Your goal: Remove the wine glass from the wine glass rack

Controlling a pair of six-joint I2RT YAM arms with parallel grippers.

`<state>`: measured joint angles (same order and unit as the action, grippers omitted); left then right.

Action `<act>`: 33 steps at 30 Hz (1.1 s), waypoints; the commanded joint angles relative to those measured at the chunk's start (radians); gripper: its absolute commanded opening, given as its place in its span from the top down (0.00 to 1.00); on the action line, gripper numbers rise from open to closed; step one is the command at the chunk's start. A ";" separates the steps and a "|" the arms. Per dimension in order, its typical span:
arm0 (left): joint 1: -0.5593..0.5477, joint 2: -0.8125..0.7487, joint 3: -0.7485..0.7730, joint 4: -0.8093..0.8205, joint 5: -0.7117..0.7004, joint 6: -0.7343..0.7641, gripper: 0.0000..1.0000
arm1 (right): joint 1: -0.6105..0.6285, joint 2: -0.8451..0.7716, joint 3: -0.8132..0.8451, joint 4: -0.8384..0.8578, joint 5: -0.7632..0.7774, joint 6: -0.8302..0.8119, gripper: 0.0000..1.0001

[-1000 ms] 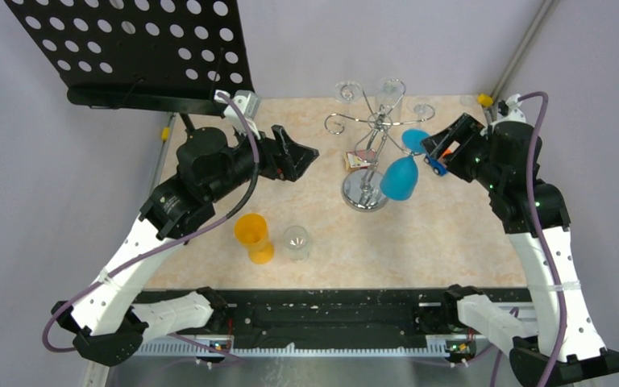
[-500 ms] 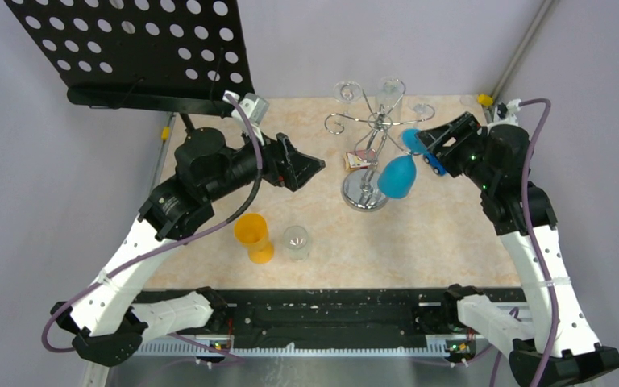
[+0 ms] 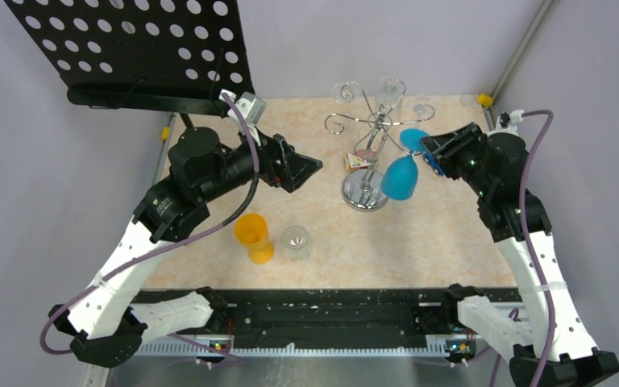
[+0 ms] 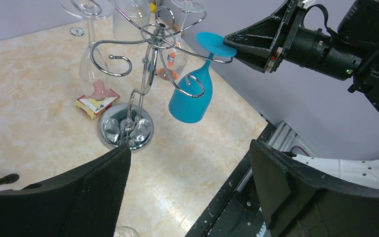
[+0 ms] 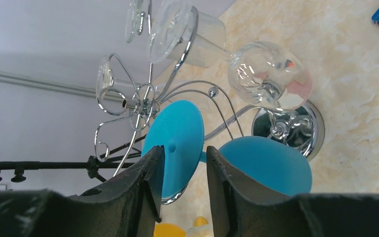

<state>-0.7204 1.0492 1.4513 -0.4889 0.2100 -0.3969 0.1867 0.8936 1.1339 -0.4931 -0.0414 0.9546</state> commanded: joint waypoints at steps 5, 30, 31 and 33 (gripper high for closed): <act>0.002 -0.019 0.041 0.001 -0.012 0.035 0.07 | -0.010 -0.031 -0.030 0.060 0.026 0.050 0.75; 0.002 -0.019 0.045 0.012 -0.016 0.035 0.07 | -0.010 -0.105 0.025 0.047 0.055 0.129 1.00; 0.002 -0.018 0.046 0.011 -0.015 0.035 0.07 | -0.010 -0.105 0.030 0.042 0.055 0.132 1.00; 0.002 -0.016 0.047 0.013 -0.014 0.036 0.08 | -0.010 -0.108 0.038 0.024 0.051 0.140 1.00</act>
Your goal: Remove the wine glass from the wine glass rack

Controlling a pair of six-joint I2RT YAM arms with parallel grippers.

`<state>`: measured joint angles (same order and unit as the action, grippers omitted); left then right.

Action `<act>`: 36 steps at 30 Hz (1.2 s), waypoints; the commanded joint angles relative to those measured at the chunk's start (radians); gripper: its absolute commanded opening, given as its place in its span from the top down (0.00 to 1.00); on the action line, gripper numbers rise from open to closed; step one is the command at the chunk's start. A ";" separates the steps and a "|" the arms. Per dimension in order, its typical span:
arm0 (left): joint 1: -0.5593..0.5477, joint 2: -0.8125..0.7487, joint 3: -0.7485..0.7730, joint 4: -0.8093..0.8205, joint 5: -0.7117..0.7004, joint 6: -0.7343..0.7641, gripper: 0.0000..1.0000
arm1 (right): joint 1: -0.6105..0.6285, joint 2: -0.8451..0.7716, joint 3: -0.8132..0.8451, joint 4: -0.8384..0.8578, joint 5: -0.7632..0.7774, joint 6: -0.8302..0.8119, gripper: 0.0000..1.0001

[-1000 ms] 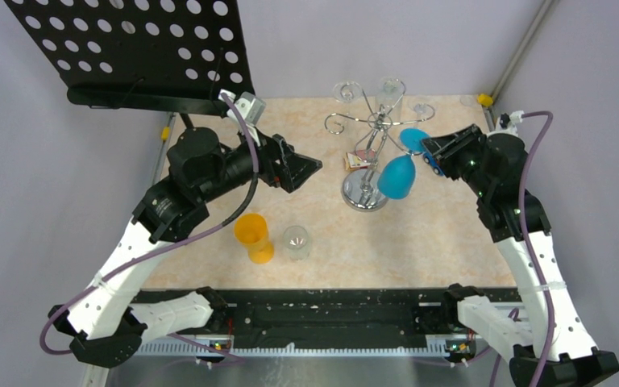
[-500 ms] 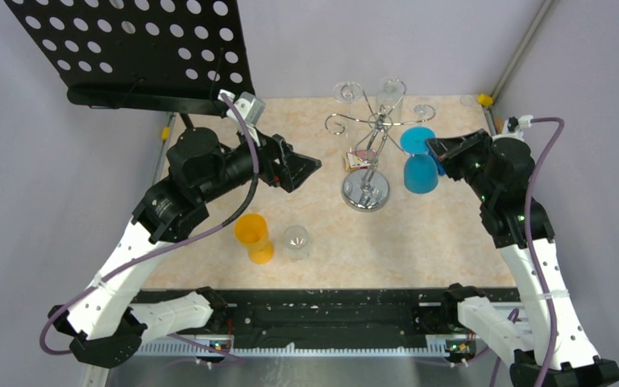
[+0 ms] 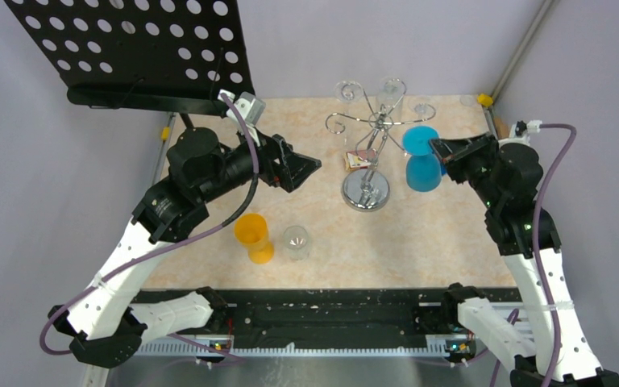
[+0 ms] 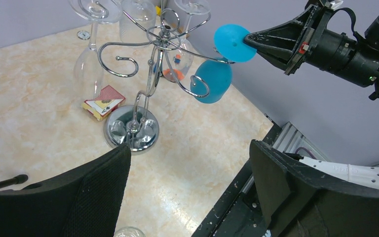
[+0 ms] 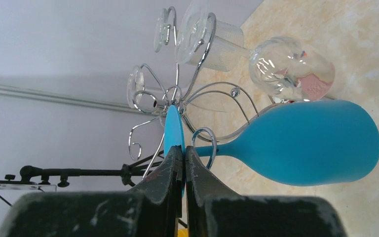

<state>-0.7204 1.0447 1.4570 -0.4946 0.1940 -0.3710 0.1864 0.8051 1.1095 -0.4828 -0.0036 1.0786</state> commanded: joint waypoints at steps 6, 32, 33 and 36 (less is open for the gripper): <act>0.002 -0.008 0.043 0.016 0.002 0.010 0.07 | -0.009 -0.022 0.056 0.023 -0.052 0.059 1.00; 0.003 -0.035 0.033 0.008 -0.019 0.010 0.07 | -0.009 0.052 -0.058 0.248 -0.146 0.137 1.00; 0.002 -0.037 0.032 0.008 -0.019 0.009 0.07 | -0.009 0.057 -0.055 0.247 -0.135 0.131 1.00; 0.002 -0.040 0.028 0.010 -0.021 0.007 0.07 | -0.009 0.066 -0.046 0.232 -0.089 0.117 1.00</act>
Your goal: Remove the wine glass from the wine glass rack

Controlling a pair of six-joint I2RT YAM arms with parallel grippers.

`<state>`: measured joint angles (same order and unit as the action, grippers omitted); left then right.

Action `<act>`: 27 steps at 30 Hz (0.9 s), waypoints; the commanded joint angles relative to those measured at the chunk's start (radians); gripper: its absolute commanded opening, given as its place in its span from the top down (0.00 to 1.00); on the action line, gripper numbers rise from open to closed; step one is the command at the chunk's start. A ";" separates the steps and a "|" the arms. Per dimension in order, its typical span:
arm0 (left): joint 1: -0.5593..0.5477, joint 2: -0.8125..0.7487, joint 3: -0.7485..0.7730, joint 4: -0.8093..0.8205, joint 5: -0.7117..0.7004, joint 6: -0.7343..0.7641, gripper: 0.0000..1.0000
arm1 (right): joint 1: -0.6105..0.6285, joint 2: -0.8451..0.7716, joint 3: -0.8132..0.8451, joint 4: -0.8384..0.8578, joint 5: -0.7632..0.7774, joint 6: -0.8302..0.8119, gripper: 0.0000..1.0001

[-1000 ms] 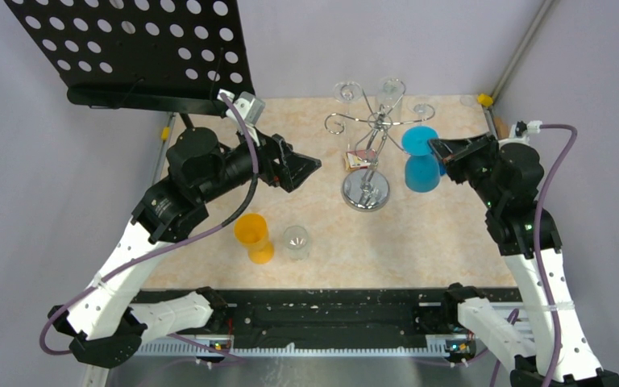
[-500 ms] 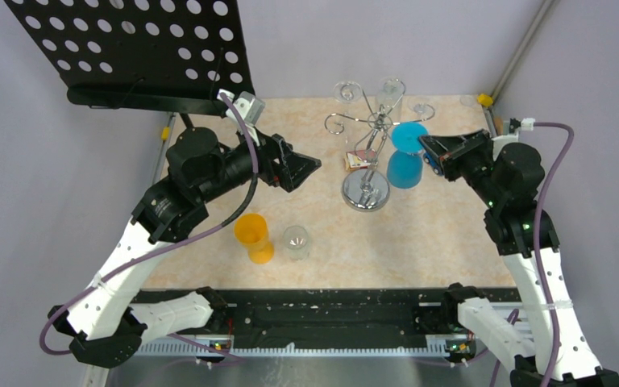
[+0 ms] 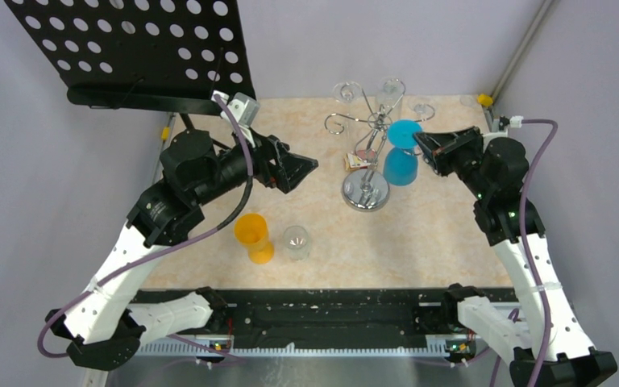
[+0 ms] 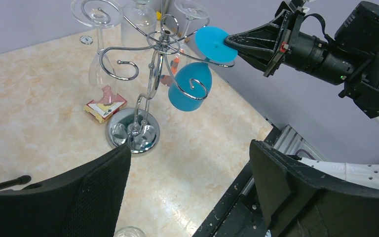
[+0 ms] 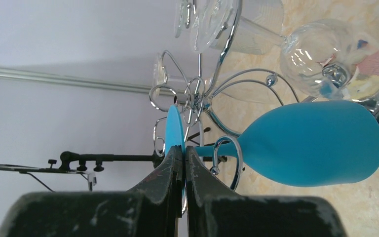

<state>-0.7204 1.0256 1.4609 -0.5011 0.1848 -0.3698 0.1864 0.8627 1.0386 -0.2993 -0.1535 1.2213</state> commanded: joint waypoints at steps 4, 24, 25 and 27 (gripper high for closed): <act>0.001 -0.020 0.025 0.019 -0.008 0.003 0.07 | -0.010 0.012 0.031 0.036 0.127 -0.035 1.00; 0.003 0.004 0.011 0.101 0.087 -0.114 0.07 | -0.009 -0.123 0.158 -0.273 0.323 -0.078 1.00; 0.002 0.011 0.009 0.116 0.113 -0.135 0.08 | -0.010 -0.132 0.165 -0.291 0.318 -0.081 1.00; 0.001 0.031 0.009 0.145 0.151 -0.166 0.08 | -0.010 -0.156 0.177 -0.326 0.309 -0.086 1.00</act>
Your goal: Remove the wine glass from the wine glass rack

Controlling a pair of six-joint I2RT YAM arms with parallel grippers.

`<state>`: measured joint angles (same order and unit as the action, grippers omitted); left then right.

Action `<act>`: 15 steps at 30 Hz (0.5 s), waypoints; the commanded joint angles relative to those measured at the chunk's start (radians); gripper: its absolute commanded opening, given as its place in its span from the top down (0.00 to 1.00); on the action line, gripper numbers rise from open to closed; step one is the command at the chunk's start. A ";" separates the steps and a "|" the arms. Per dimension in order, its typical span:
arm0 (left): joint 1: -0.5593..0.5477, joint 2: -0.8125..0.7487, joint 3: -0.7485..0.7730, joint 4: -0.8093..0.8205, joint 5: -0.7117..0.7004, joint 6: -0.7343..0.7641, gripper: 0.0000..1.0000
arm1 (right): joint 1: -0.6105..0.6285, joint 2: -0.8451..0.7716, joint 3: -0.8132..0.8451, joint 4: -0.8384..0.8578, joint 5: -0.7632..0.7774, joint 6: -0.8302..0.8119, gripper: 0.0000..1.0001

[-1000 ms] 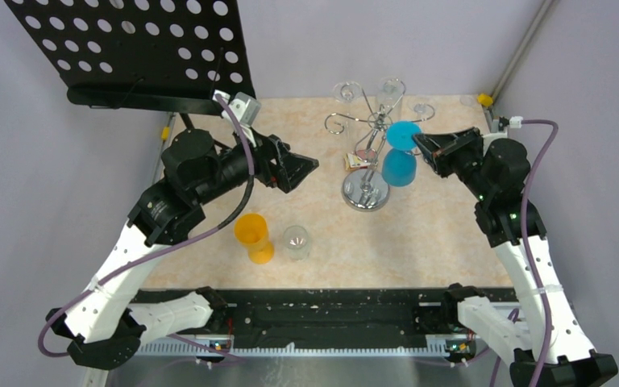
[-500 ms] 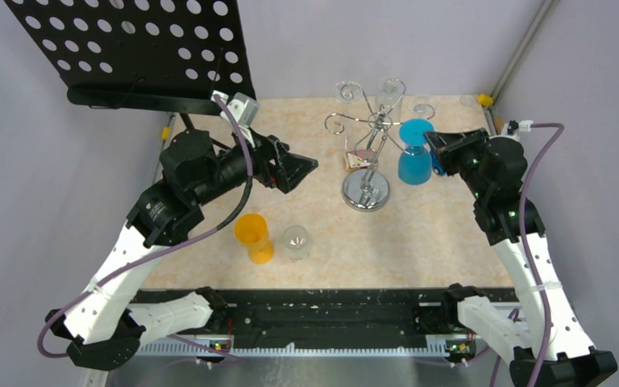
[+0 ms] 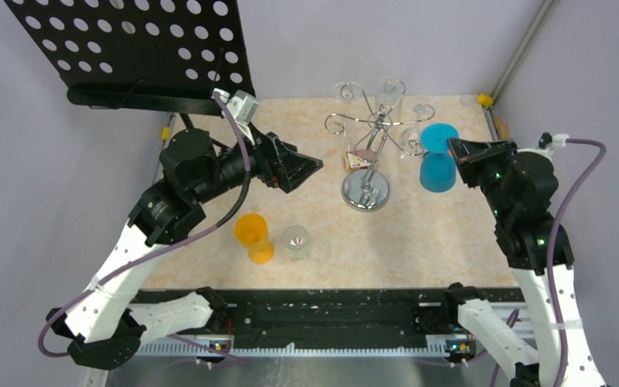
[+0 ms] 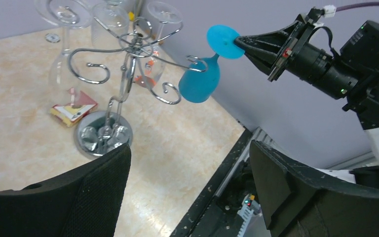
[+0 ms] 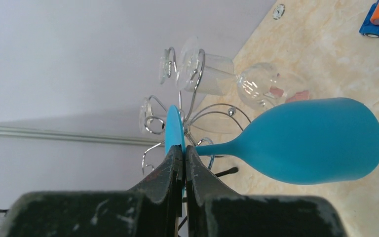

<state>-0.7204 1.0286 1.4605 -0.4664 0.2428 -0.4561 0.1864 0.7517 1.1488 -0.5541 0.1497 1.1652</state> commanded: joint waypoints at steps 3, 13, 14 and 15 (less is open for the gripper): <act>0.002 0.062 0.009 0.155 0.153 -0.124 0.07 | -0.010 -0.082 0.084 -0.116 -0.026 -0.046 1.00; -0.024 0.205 -0.057 0.410 0.334 -0.413 0.08 | -0.008 -0.144 0.083 -0.134 -0.298 -0.092 1.00; -0.031 0.228 -0.055 0.423 0.345 -0.441 0.10 | -0.008 -0.148 0.074 -0.124 -0.330 -0.095 1.00; -0.039 0.249 -0.052 0.432 0.349 -0.467 0.11 | -0.008 -0.150 0.066 -0.115 -0.369 -0.098 1.00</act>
<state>-0.7330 1.2175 1.4128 -0.1764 0.5102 -0.7715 0.1864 0.6163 1.2243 -0.7139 -0.0441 1.0992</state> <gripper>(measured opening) 0.914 0.018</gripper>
